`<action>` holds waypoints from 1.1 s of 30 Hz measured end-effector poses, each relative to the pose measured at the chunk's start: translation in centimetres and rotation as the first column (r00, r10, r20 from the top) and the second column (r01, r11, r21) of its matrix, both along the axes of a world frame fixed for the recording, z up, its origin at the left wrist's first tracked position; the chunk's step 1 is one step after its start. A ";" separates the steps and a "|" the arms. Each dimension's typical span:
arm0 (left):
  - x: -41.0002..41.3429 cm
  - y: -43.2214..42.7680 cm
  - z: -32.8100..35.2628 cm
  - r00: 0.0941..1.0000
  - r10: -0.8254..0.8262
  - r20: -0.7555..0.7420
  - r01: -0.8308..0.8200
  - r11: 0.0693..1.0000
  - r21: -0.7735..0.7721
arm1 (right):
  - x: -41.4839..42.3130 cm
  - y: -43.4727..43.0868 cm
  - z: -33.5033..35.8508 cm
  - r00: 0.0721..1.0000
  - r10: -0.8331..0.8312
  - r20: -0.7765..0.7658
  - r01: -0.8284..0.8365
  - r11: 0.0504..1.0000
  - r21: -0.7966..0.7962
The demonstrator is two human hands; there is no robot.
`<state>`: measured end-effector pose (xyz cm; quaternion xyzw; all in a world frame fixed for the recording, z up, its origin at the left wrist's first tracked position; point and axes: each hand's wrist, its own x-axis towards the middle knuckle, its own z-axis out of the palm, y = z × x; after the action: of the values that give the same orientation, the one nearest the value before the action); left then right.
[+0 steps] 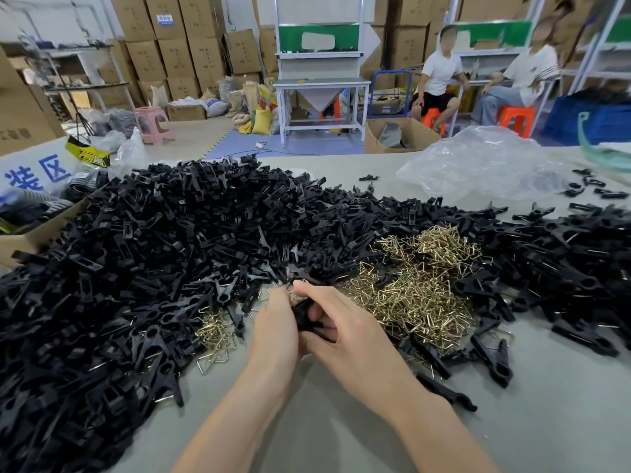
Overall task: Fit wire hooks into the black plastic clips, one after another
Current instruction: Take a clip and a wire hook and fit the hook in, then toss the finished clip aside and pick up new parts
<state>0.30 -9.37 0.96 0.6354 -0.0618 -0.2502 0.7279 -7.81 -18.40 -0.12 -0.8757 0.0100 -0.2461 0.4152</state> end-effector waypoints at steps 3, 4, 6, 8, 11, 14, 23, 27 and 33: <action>-0.3 0.0 0.1 1.000 0.001 0.026 -0.001 1.000 0.015 | 0.0 -0.1 0.2 1.000 -0.005 0.020 0.005 0.999 -0.035; -0.3 0.1 0.4 0.999 0.003 0.047 -0.003 1.000 0.005 | -0.1 -0.1 0.2 0.999 -0.016 0.038 0.018 0.998 -0.066; -0.5 -0.1 0.8 0.999 -0.029 0.030 0.031 0.998 -0.053 | -0.1 -0.2 0.3 0.996 -0.037 0.077 0.047 0.990 -0.134; -0.8 -0.2 1.2 0.996 -0.081 -0.028 0.078 0.993 -0.090 | -0.1 -0.3 0.3 0.993 -0.064 0.097 0.079 0.983 -0.163; -0.8 -0.1 1.4 0.989 -0.132 -0.060 0.123 0.983 -0.136 | -0.2 -0.6 0.3 0.984 -0.131 0.117 0.149 0.975 -0.166; -0.5 -0.1 1.5 0.990 -0.140 0.026 0.142 0.982 -0.122 | -0.5 -0.9 0.8 0.965 -0.216 0.148 0.209 0.976 0.056; -0.5 0.5 -0.2 0.966 0.021 0.257 -0.010 0.999 -0.043 | -5.2 -15.4 12.3 0.721 -0.606 0.335 -0.291 0.174 0.941; 0.7 1.2 -0.8 0.760 0.031 0.649 -0.225 0.949 0.219 | -5.0 -14.9 11.7 0.808 -0.505 0.304 -0.289 0.110 0.951; 3.3 2.3 -2.3 0.505 -0.319 0.802 -0.586 0.555 0.590 | -0.8 -5.4 5.4 0.950 -0.265 0.168 -0.097 0.259 0.961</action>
<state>3.65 -7.05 -1.36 0.9311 -0.2276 0.1647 0.2326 -8.59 -23.83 5.24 -0.3936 0.1421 -0.3389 0.8427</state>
